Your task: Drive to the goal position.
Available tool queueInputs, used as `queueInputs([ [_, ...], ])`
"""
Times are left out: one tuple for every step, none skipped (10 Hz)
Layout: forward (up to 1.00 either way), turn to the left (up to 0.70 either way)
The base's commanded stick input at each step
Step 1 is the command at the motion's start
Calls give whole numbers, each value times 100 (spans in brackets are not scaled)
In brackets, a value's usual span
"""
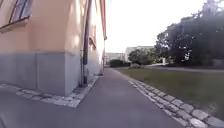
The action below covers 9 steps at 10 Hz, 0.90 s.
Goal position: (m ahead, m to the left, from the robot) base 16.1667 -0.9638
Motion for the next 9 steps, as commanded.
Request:
queueInputs([
  [70,0],
  [70,0],
  [70,0],
  [70,0],
  [70,0],
  [70,0],
  [70,0],
  [70,0],
  [70,0],
])
